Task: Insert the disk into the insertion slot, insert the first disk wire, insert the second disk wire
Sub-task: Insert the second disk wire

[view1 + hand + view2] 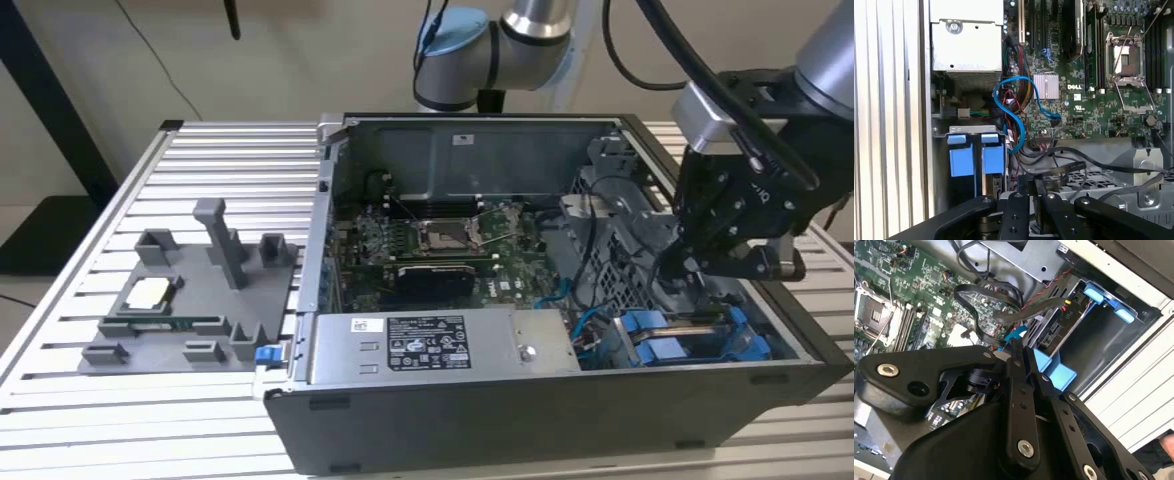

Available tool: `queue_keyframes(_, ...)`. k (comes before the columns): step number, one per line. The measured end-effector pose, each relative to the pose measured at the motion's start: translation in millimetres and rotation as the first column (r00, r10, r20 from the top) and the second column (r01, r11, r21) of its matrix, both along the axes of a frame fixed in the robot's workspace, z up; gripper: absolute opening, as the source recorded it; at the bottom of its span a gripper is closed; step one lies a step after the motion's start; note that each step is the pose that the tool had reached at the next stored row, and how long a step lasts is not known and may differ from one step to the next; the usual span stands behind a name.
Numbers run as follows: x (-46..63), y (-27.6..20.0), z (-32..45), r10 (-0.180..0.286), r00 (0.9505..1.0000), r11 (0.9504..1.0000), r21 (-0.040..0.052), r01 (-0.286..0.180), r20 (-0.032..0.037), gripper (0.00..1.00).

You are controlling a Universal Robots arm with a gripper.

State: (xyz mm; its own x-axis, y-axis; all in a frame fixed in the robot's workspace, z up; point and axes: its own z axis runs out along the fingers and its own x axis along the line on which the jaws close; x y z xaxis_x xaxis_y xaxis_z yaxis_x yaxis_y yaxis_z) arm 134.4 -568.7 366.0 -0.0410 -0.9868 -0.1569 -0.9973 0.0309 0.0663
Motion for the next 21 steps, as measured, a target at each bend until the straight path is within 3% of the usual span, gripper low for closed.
queue_keyframes(3, 1.6, -5.7, -2.4, 0.000, 1.0000, 1.0000, 0.0004, 0.000, -0.0006, 0.16)
queue_keyframes(8, 3.5, -20.8, -6.0, 0.000, 1.0000, 1.0000, 0.0003, 0.000, -0.0006, 0.16)
queue_keyframes(11, 3.9, -26.1, -9.8, 0.000, 1.0000, 1.0000, 0.0003, 0.000, 0.0008, 0.16)
queue_keyframes(21, 4.0, -27.9, -12.7, 0.000, 1.0000, 1.0000, 0.0004, 0.000, 0.0031, 0.16)
